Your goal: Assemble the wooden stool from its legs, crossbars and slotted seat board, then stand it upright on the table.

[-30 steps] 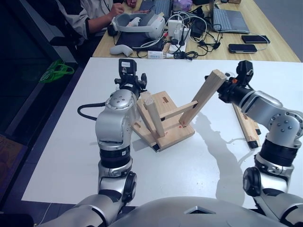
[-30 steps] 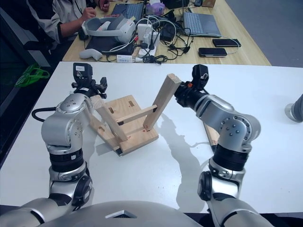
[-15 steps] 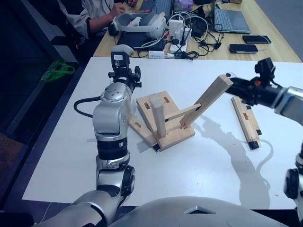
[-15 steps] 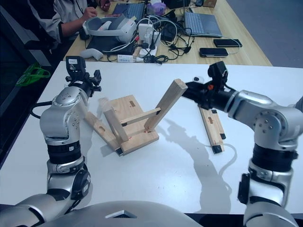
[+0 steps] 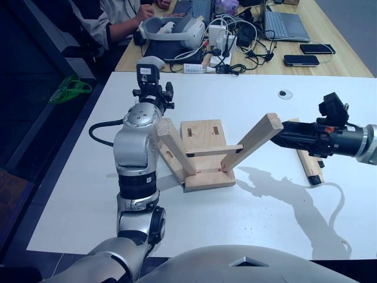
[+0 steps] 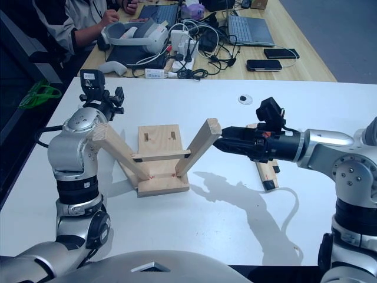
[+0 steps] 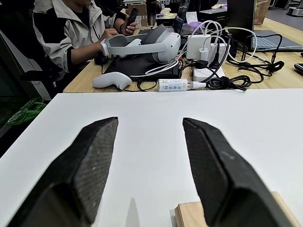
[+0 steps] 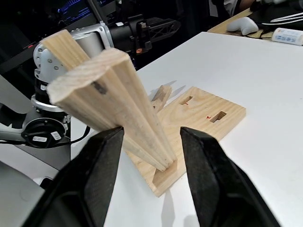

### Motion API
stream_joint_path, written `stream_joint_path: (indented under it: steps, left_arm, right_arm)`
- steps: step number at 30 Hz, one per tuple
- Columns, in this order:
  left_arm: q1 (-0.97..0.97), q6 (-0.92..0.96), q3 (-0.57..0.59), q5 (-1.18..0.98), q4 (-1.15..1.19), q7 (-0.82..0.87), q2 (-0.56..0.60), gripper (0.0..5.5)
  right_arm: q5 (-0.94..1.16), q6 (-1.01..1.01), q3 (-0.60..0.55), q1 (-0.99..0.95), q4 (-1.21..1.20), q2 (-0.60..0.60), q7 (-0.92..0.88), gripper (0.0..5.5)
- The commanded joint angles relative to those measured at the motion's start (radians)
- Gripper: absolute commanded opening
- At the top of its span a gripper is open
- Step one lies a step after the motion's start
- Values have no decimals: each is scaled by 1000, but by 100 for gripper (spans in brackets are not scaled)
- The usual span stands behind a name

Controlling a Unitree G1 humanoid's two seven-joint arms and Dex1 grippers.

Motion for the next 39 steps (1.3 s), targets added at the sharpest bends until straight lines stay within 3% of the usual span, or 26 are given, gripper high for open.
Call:
stream_joint_path:
  steps: [1, 7, 15, 17, 20, 22, 30, 39]
  left_arm:
    - [-7, -9, -1, -3, 9, -2, 3, 253]
    - [-11, -15, -5, -4, 15, -1, -2, 253]
    - [-21, -19, -9, -5, 16, 2, -9, 253]
    - [-21, -20, -8, -5, 16, 1, -7, 253]
    - [-18, -21, -6, -4, 15, 3, -8, 253]
    - [-18, -24, -4, -4, 18, 5, -8, 253]
    - [-32, -35, -20, -9, 31, 3, -18, 253]
    - [-33, -41, -37, -10, 35, 5, -31, 253]
  right_arm:
    - [81, 18, -34, 10, -39, -40, 36, 226]
    - [60, -20, 13, 28, -84, -59, 43, 226]
    - [-255, -181, 147, -69, 75, 58, -216, 226]
    - [-300, -203, 179, -44, 73, 2, -166, 226]
    - [-329, -262, 193, 94, 12, -202, 79, 226]
    - [-304, -278, 173, 138, -19, -265, 190, 226]
    - [-150, -215, 203, 85, -118, -102, 125, 226]
    - [-129, -231, 219, 83, -126, -158, 240, 244]
